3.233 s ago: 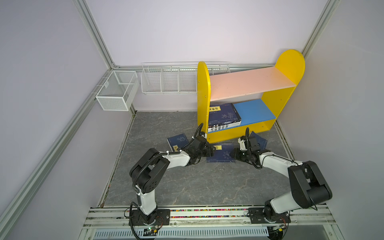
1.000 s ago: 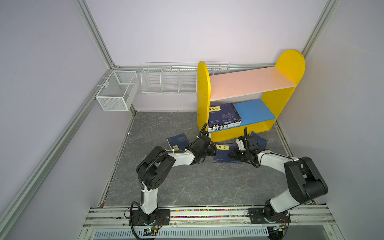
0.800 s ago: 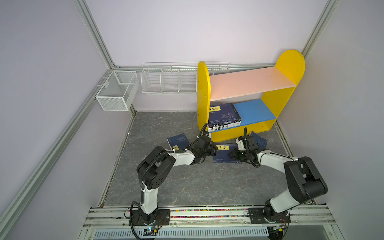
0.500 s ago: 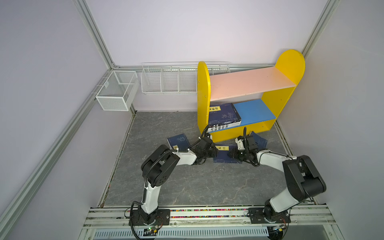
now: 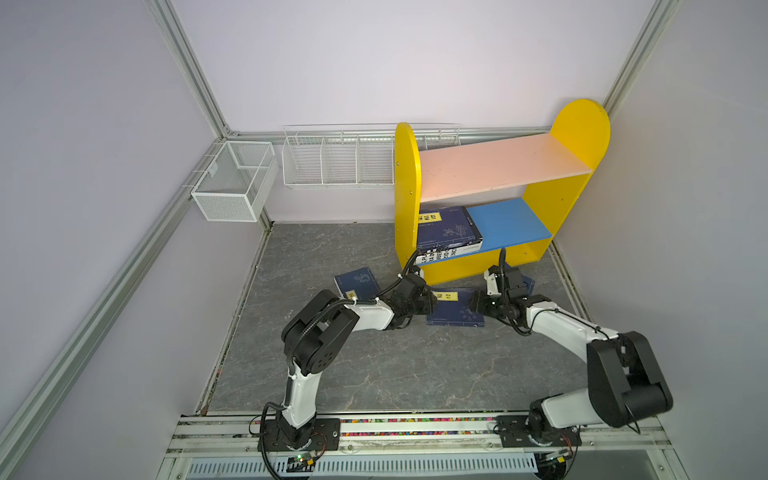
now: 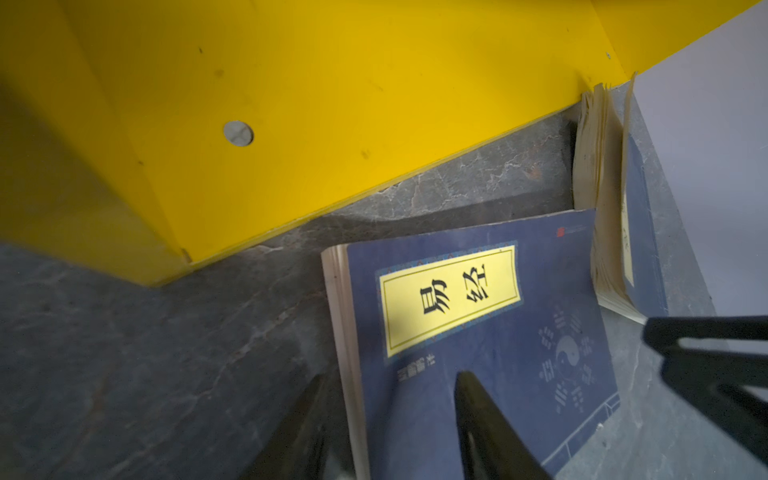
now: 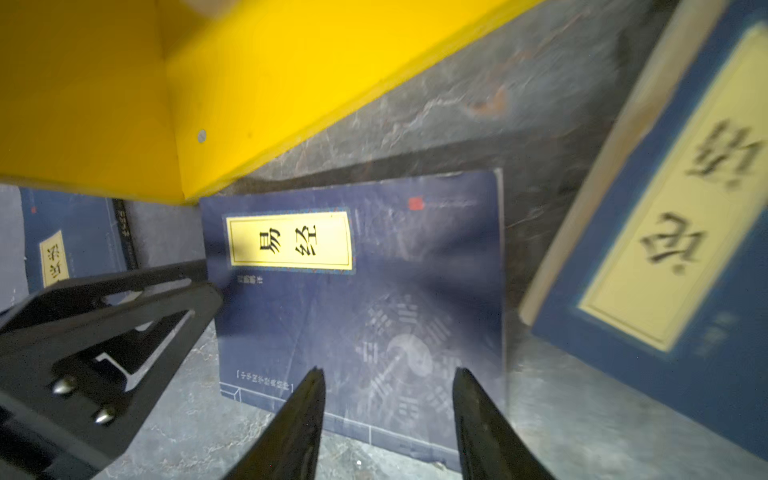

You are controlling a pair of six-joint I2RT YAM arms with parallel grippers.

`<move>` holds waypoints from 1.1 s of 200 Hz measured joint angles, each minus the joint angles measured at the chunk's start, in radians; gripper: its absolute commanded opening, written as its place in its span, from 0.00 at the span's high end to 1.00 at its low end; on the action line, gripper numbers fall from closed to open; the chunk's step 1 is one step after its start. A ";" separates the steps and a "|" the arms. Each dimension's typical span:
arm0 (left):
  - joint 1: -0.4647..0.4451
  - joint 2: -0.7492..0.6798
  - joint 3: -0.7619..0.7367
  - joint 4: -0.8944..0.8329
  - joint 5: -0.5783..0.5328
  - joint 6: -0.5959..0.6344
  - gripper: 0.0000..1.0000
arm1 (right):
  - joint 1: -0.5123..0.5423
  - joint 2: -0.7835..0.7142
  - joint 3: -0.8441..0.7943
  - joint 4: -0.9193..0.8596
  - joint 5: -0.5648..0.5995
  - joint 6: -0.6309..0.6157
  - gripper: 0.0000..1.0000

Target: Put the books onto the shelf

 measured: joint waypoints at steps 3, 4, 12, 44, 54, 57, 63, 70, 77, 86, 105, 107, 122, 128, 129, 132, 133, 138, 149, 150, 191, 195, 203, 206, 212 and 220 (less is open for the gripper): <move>0.000 0.000 0.000 0.000 0.000 0.000 0.50 | -0.003 -0.010 0.000 -0.001 0.005 -0.003 0.43; 0.000 0.000 0.000 0.000 0.000 0.000 0.50 | -0.005 -0.011 0.000 -0.001 0.006 -0.003 0.43; 0.000 0.000 0.000 0.000 0.001 -0.002 0.50 | -0.017 -0.029 0.000 -0.003 0.018 -0.005 0.43; 0.000 0.003 0.004 0.000 0.009 -0.006 0.49 | -0.034 0.003 0.000 -0.003 0.030 -0.007 0.41; 0.000 0.005 0.008 -0.002 0.013 -0.008 0.48 | -0.034 0.031 0.000 -0.002 0.026 -0.007 0.42; 0.000 0.006 0.009 -0.004 0.014 -0.008 0.47 | -0.034 0.038 0.000 -0.002 0.025 -0.007 0.42; 0.000 0.006 0.010 -0.006 0.015 -0.010 0.47 | -0.034 0.053 -0.002 0.002 0.023 -0.006 0.43; -0.001 0.007 0.013 -0.009 0.015 -0.011 0.46 | -0.034 0.070 -0.005 0.006 0.017 -0.006 0.43; -0.001 0.010 0.014 -0.009 0.018 -0.012 0.45 | -0.034 0.084 -0.008 0.011 0.011 -0.005 0.44; -0.002 0.014 0.016 -0.007 0.023 -0.014 0.44 | -0.034 0.099 -0.012 0.016 0.002 -0.004 0.45; -0.003 0.026 0.016 0.005 0.039 -0.026 0.44 | -0.034 0.131 -0.013 0.026 -0.010 -0.002 0.48; -0.003 0.027 0.016 0.008 0.041 -0.026 0.44 | -0.034 0.134 -0.013 0.027 -0.012 -0.001 0.48; -0.005 0.032 0.017 0.022 0.051 -0.037 0.44 | -0.033 0.156 -0.013 0.040 -0.022 0.002 0.50; -0.006 0.032 0.017 0.024 0.053 -0.039 0.44 | -0.033 0.163 -0.013 0.046 -0.023 0.002 0.50; -0.006 0.032 0.017 0.024 0.053 -0.039 0.44 | -0.033 0.163 -0.013 0.047 -0.023 0.003 0.50; -0.006 0.032 0.017 0.024 0.054 -0.040 0.45 | -0.033 0.164 -0.013 0.052 -0.024 0.004 0.50; -0.006 0.032 0.017 0.025 0.055 -0.040 0.45 | -0.033 0.165 -0.013 0.054 -0.024 0.005 0.50; -0.007 0.032 0.018 0.025 0.056 -0.043 0.45 | -0.032 0.168 -0.013 0.060 -0.024 0.005 0.51; -0.010 0.032 0.018 0.026 0.056 -0.045 0.47 | -0.032 0.174 -0.013 0.074 -0.025 0.006 0.52; -0.010 0.032 0.018 0.026 0.056 -0.046 0.48 | -0.032 0.174 -0.013 0.075 -0.025 0.005 0.52; -0.014 0.021 0.018 0.039 0.056 -0.057 0.54 | -0.027 0.192 -0.012 0.116 -0.026 0.005 0.53; -0.015 0.017 0.018 0.039 0.056 -0.056 0.54 | -0.027 0.193 -0.012 0.118 -0.026 0.005 0.53; -0.017 0.007 0.018 0.039 0.056 -0.056 0.56 | -0.026 0.194 -0.012 0.122 -0.026 0.005 0.54; -0.018 0.003 0.018 0.039 0.055 -0.056 0.57 | -0.026 0.195 -0.012 0.122 -0.026 0.005 0.54; -0.020 -0.007 0.018 0.038 0.055 -0.056 0.58 | -0.026 0.195 -0.012 0.122 -0.027 0.005 0.54; -0.023 -0.019 0.018 0.038 0.052 -0.054 0.59 | -0.026 0.195 -0.011 0.123 -0.027 0.005 0.54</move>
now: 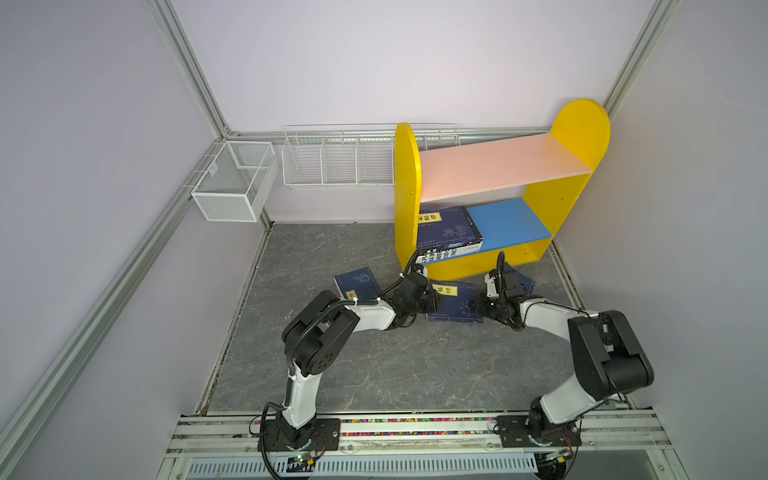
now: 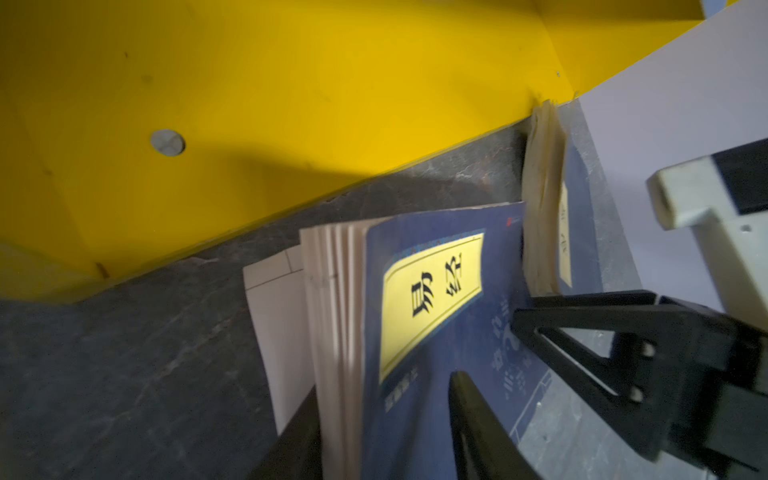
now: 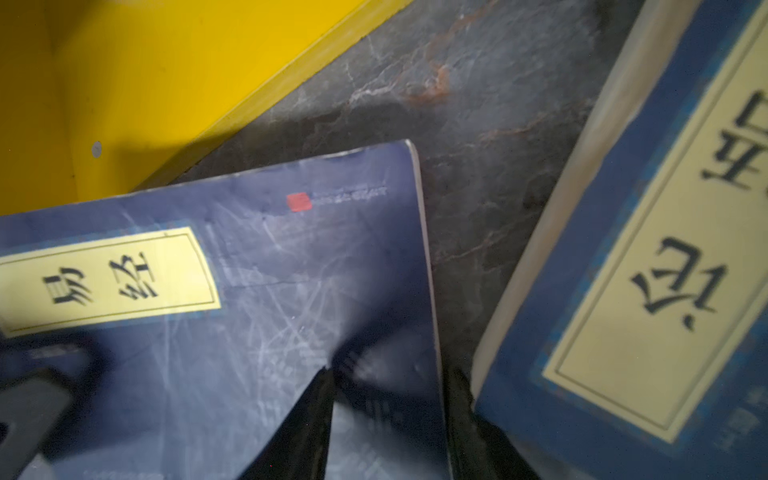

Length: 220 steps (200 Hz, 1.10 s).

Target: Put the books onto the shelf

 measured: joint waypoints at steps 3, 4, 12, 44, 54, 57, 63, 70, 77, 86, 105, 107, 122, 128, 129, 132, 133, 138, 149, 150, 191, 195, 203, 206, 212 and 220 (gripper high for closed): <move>-0.001 -0.005 0.000 0.000 0.000 0.003 0.59 | 0.000 0.000 0.000 0.000 0.000 0.000 0.54; -0.002 -0.006 0.000 0.000 0.000 0.002 0.59 | 0.000 0.000 0.000 0.000 0.000 0.000 0.54; -0.005 -0.019 0.000 0.000 -0.005 0.003 0.61 | 0.000 0.001 0.002 0.000 0.000 0.000 0.54; -0.013 -0.050 0.000 -0.001 -0.016 0.015 0.68 | 0.000 0.004 0.003 0.003 -0.003 0.000 0.54; -0.013 -0.051 0.000 -0.003 -0.020 0.014 0.71 | 0.000 0.004 0.003 0.003 -0.003 0.000 0.54; -0.013 -0.051 0.000 -0.003 -0.020 0.017 0.72 | 0.000 0.004 0.003 0.003 -0.003 0.000 0.54; -0.013 -0.051 0.000 -0.007 -0.023 0.018 0.72 | 0.000 0.004 0.003 0.003 -0.003 0.000 0.54; -0.013 -0.051 0.000 -0.011 -0.026 0.017 0.72 | 0.000 0.004 0.003 0.003 -0.003 0.000 0.54; -0.013 -0.051 0.000 -0.015 -0.029 0.017 0.72 | 0.000 0.004 0.003 0.003 -0.003 0.000 0.54; -0.013 -0.051 0.000 -0.020 -0.034 0.017 0.71 | 0.000 0.004 0.003 0.003 -0.003 0.000 0.54; -0.014 -0.053 0.000 -0.024 -0.037 0.015 0.61 | 0.000 0.004 0.003 0.003 -0.003 0.000 0.54; -0.014 -0.053 -0.001 -0.024 -0.037 0.020 0.60 | 0.000 0.004 0.003 0.003 -0.003 0.000 0.54; -0.015 -0.061 -0.006 -0.018 -0.027 0.011 0.54 | 0.000 0.004 0.003 0.003 -0.005 0.000 0.54; -0.016 -0.064 -0.008 -0.011 -0.019 0.008 0.53 | 0.000 0.004 0.003 0.003 -0.006 0.000 0.55; -0.016 -0.064 -0.008 -0.010 -0.018 0.007 0.53 | 0.000 0.004 0.003 0.003 -0.006 0.000 0.55; -0.016 -0.066 -0.010 -0.006 -0.016 0.005 0.52 | 0.000 0.004 0.003 0.003 -0.007 0.000 0.54; -0.016 -0.067 -0.010 -0.003 -0.012 0.006 0.52 | 0.000 0.004 0.003 0.003 -0.007 0.000 0.55; -0.016 -0.069 -0.011 0.003 -0.004 -0.001 0.51 | 0.000 0.004 0.003 0.003 -0.007 0.000 0.55; -0.016 -0.069 -0.011 0.028 0.023 -0.011 0.49 | 0.000 0.005 0.003 0.004 -0.008 0.000 0.55; -0.016 -0.069 -0.011 0.031 0.024 -0.012 0.49 | 0.000 0.005 0.003 0.004 -0.008 0.000 0.55; -0.015 -0.064 -0.010 0.143 0.117 -0.091 0.44 | 0.000 0.006 0.003 0.009 -0.008 0.000 0.55; -0.015 -0.062 -0.010 0.156 0.125 -0.101 0.43 | 0.000 0.006 0.003 0.009 -0.008 0.000 0.55; -0.015 -0.058 -0.010 0.178 0.135 -0.119 0.40 | -0.001 0.006 0.003 0.010 -0.008 0.000 0.55; -0.015 -0.056 -0.010 0.186 0.139 -0.127 0.40 | -0.002 0.006 0.003 0.010 -0.009 0.000 0.55; -0.014 -0.053 -0.010 0.200 0.145 -0.141 0.37 | -0.002 0.006 0.003 0.010 -0.009 0.000 0.55; -0.014 -0.049 -0.010 0.221 0.154 -0.156 0.35 | -0.002 0.006 0.003 0.010 -0.010 0.000 0.55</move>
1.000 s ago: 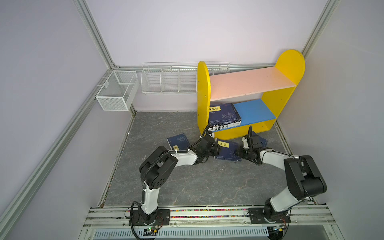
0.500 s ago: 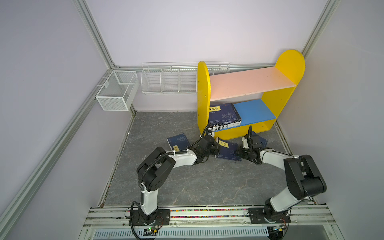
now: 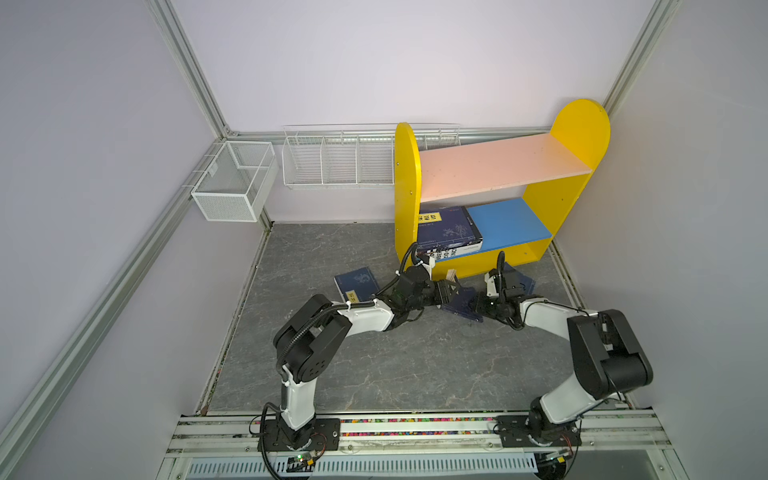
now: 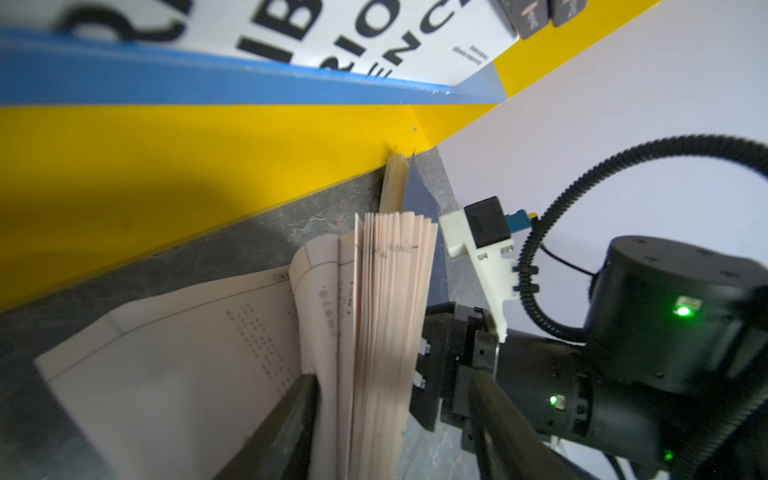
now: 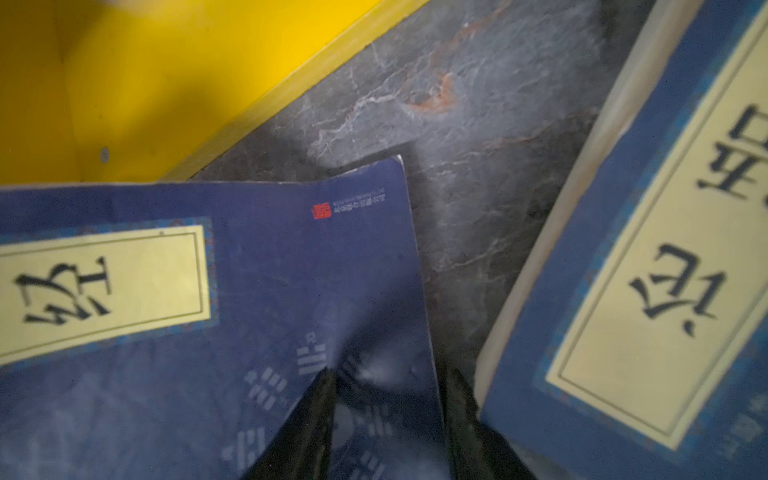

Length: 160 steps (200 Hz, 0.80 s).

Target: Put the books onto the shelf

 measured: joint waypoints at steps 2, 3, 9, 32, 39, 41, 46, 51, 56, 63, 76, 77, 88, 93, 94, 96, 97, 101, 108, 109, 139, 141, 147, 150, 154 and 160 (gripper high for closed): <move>0.000 0.001 0.000 0.006 0.003 -0.006 0.35 | 0.000 0.000 0.000 0.000 0.000 0.000 0.56; 0.000 0.002 0.000 0.008 0.003 -0.009 0.35 | 0.000 0.000 0.000 0.000 0.000 0.000 0.56; 0.001 0.004 0.000 0.023 0.011 -0.021 0.35 | -0.001 0.000 0.000 0.001 -0.002 0.000 0.56; 0.003 0.016 0.000 0.068 0.032 -0.065 0.33 | -0.006 0.000 0.000 0.003 -0.010 0.006 0.56; 0.004 0.020 0.000 0.075 0.035 -0.074 0.34 | -0.008 0.000 0.000 0.003 -0.012 0.007 0.56; 0.005 0.022 0.000 0.077 0.037 -0.077 0.33 | -0.008 0.000 0.000 0.004 -0.012 0.007 0.56; 0.005 0.024 0.000 0.079 0.038 -0.081 0.34 | -0.008 0.001 0.000 0.004 -0.013 0.008 0.56; 0.006 0.025 0.000 0.078 0.038 -0.084 0.35 | -0.008 0.001 0.000 0.004 -0.013 0.008 0.56; 0.006 0.026 0.000 0.077 0.037 -0.086 0.36 | -0.008 0.002 0.000 0.004 -0.013 0.009 0.56; 0.006 0.026 0.001 0.071 0.036 -0.086 0.39 | -0.009 0.002 0.000 0.004 -0.014 0.011 0.56; 0.006 0.026 0.002 0.053 0.024 -0.085 0.44 | -0.011 0.002 0.000 0.004 -0.018 0.011 0.56; 0.006 0.026 0.003 0.050 0.024 -0.082 0.45 | -0.011 0.002 0.000 0.004 -0.018 0.011 0.56; 0.006 0.026 0.006 0.016 0.006 -0.075 0.49 | -0.013 0.002 0.000 0.004 -0.021 0.011 0.56; 0.006 0.026 0.008 0.000 0.002 -0.067 0.52 | -0.013 0.002 0.000 0.004 -0.023 0.011 0.56; 0.006 0.026 0.008 -0.003 -0.002 -0.068 0.52 | -0.013 0.002 0.000 0.004 -0.023 0.011 0.56; 0.006 0.026 0.008 -0.011 -0.006 -0.065 0.53 | -0.013 0.002 0.000 0.004 -0.024 0.011 0.56; 0.006 0.026 0.008 -0.016 -0.007 -0.060 0.54 | -0.013 0.002 0.000 0.004 -0.024 0.011 0.56; 0.006 0.026 0.008 -0.032 -0.016 -0.057 0.56 | -0.013 0.002 0.000 0.004 -0.025 0.011 0.56; 0.006 0.024 0.009 -0.062 -0.031 -0.047 0.60 | -0.014 0.002 0.000 0.003 -0.027 0.011 0.56; 0.006 0.024 0.009 -0.066 -0.032 -0.045 0.61 | -0.014 0.002 -0.001 0.003 -0.027 0.011 0.56; -0.002 0.005 0.005 -0.181 -0.096 0.007 0.83 | -0.019 0.002 -0.001 0.002 -0.045 0.011 0.54; -0.003 0.003 0.004 -0.187 -0.103 0.005 0.85 | -0.021 0.002 -0.001 0.002 -0.048 0.011 0.54; -0.006 -0.006 0.002 -0.201 -0.113 0.017 0.89 | -0.026 0.000 -0.001 0.000 -0.056 0.011 0.52; -0.007 -0.011 0.000 -0.207 -0.122 0.015 0.91 | -0.029 -0.001 -0.001 0.000 -0.061 0.011 0.52; -0.008 -0.016 -0.002 -0.214 -0.125 0.021 0.92 | -0.034 -0.005 -0.001 -0.003 -0.068 0.011 0.50; -0.011 -0.025 -0.006 -0.223 -0.132 0.026 0.94 | -0.040 -0.012 -0.001 -0.009 -0.075 0.011 0.47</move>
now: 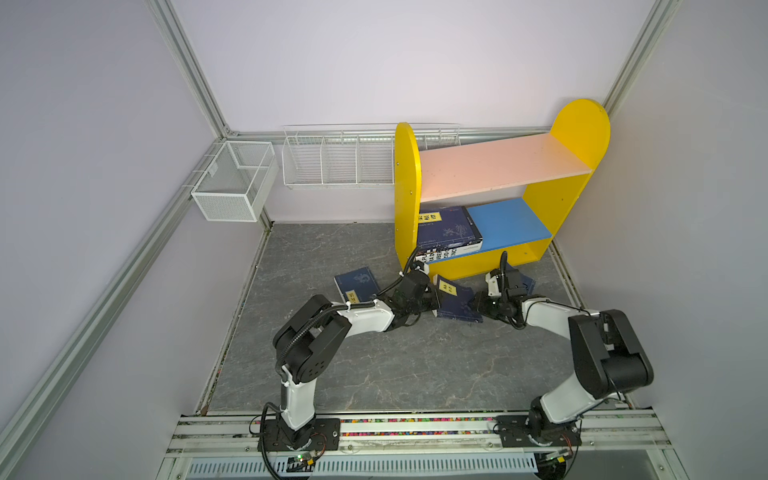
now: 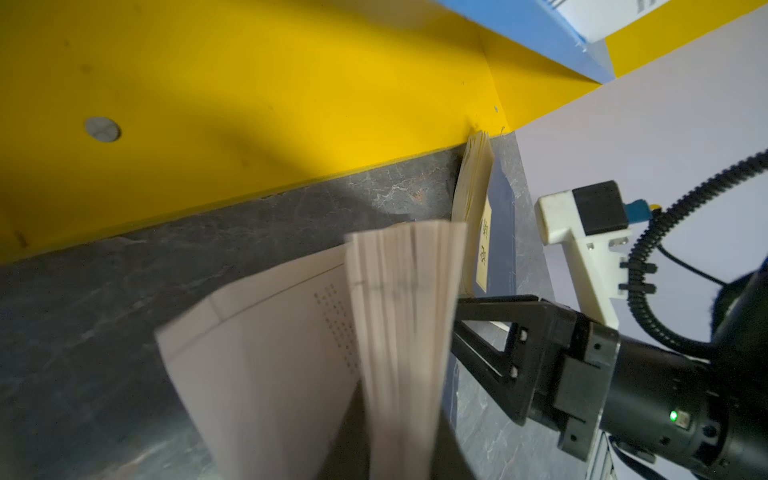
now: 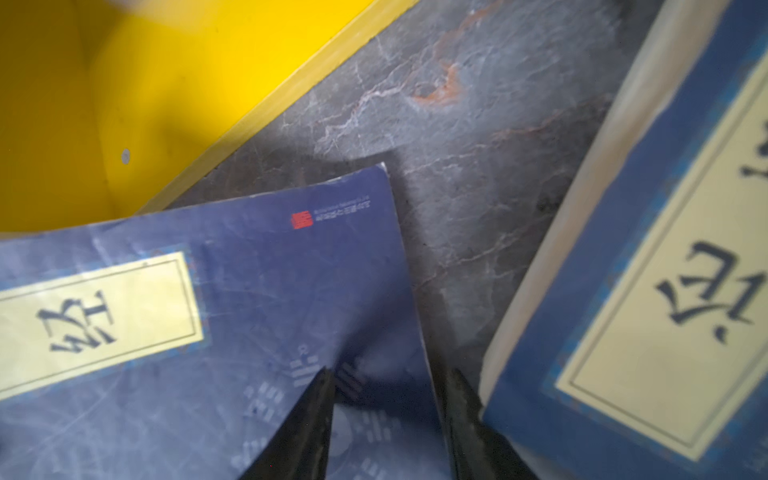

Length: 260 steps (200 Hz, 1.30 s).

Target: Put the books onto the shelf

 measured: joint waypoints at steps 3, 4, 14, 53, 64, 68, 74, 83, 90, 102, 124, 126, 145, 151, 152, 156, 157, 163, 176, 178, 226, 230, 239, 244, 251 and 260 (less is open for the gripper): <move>-0.001 -0.005 -0.001 -0.005 -0.005 0.003 0.96 | -0.003 -0.005 0.000 -0.004 -0.004 0.004 0.45; -0.002 -0.006 -0.001 -0.005 -0.005 0.005 0.96 | -0.005 -0.006 0.000 -0.005 -0.005 0.002 0.45; -0.004 -0.018 -0.007 -0.009 -0.013 0.008 0.98 | -0.014 -0.026 0.000 -0.016 -0.021 0.006 0.39; -0.009 -0.050 -0.038 -0.010 -0.029 0.012 1.00 | -0.051 -0.141 0.000 -0.050 -0.117 0.021 0.23; -0.009 -0.062 -0.046 -0.011 -0.029 0.014 1.00 | -0.067 -0.171 -0.001 -0.051 -0.167 0.033 0.20; -0.009 -0.068 -0.048 -0.011 -0.029 0.016 1.00 | -0.072 -0.179 -0.001 -0.051 -0.184 0.033 0.13; -0.009 -0.078 -0.051 -0.016 -0.028 0.018 1.00 | -0.082 -0.193 -0.005 -0.046 -0.217 0.042 0.09; -0.009 -0.104 -0.056 -0.029 -0.025 0.027 1.00 | -0.095 -0.211 -0.014 -0.036 -0.264 0.060 0.06; -0.009 -0.130 -0.058 -0.045 -0.023 0.035 1.00 | -0.105 -0.224 -0.023 -0.026 -0.304 0.068 0.04; -0.009 -0.187 -0.060 -0.077 -0.016 0.051 1.00 | -0.116 -0.243 -0.038 -0.011 -0.373 0.083 0.00; -0.009 -0.328 -0.061 -0.148 -0.014 0.095 1.00 | -0.119 -0.272 -0.047 0.021 -0.487 0.113 0.02; -0.009 -0.341 -0.061 -0.154 -0.015 0.099 1.00 | -0.119 -0.276 -0.048 0.026 -0.498 0.115 0.02; 0.002 -0.483 -0.065 -0.198 -0.012 0.126 1.00 | -0.119 -0.314 -0.052 0.074 -0.594 0.150 0.02; 0.010 -0.527 -0.072 -0.203 -0.008 0.130 1.00 | -0.119 -0.327 -0.052 0.090 -0.621 0.162 0.03; 0.011 -0.531 -0.073 -0.203 -0.007 0.130 1.00 | -0.119 -0.329 -0.052 0.092 -0.624 0.163 0.03; 0.018 -0.562 -0.079 -0.205 -0.006 0.132 1.00 | -0.119 -0.341 -0.052 0.105 -0.643 0.171 0.03; 0.019 -0.567 -0.080 -0.205 -0.005 0.132 1.00 | -0.119 -0.342 -0.052 0.107 -0.645 0.172 0.03; 0.032 -0.608 -0.092 -0.207 0.001 0.132 1.00 | -0.118 -0.358 -0.052 0.124 -0.669 0.183 0.03; 0.064 -0.682 -0.116 -0.212 0.019 0.132 1.00 | -0.112 -0.393 -0.052 0.162 -0.718 0.208 0.03; 0.069 -0.690 -0.120 -0.213 0.020 0.132 1.00 | -0.110 -0.398 -0.052 0.168 -0.724 0.212 0.03; 0.115 -0.801 -0.175 -0.232 0.103 0.129 1.00 | -0.001 -0.448 -0.051 0.314 -0.818 0.316 0.11; 0.116 -0.805 -0.176 -0.232 0.111 0.129 1.00 | 0.006 -0.448 -0.051 0.328 -0.824 0.323 0.14; 0.117 -0.812 -0.180 -0.230 0.127 0.129 1.00 | 0.021 -0.448 -0.051 0.354 -0.829 0.349 0.19; 0.119 -0.815 -0.182 -0.230 0.136 0.129 1.00 | 0.028 -0.447 -0.051 0.369 -0.831 0.359 0.22; 0.124 -0.821 -0.187 -0.221 0.148 0.127 1.00 | 0.037 -0.444 -0.050 0.388 -0.832 0.377 0.24; 0.132 -0.828 -0.196 -0.207 0.159 0.123 1.00 | 0.047 -0.439 -0.049 0.407 -0.834 0.400 0.28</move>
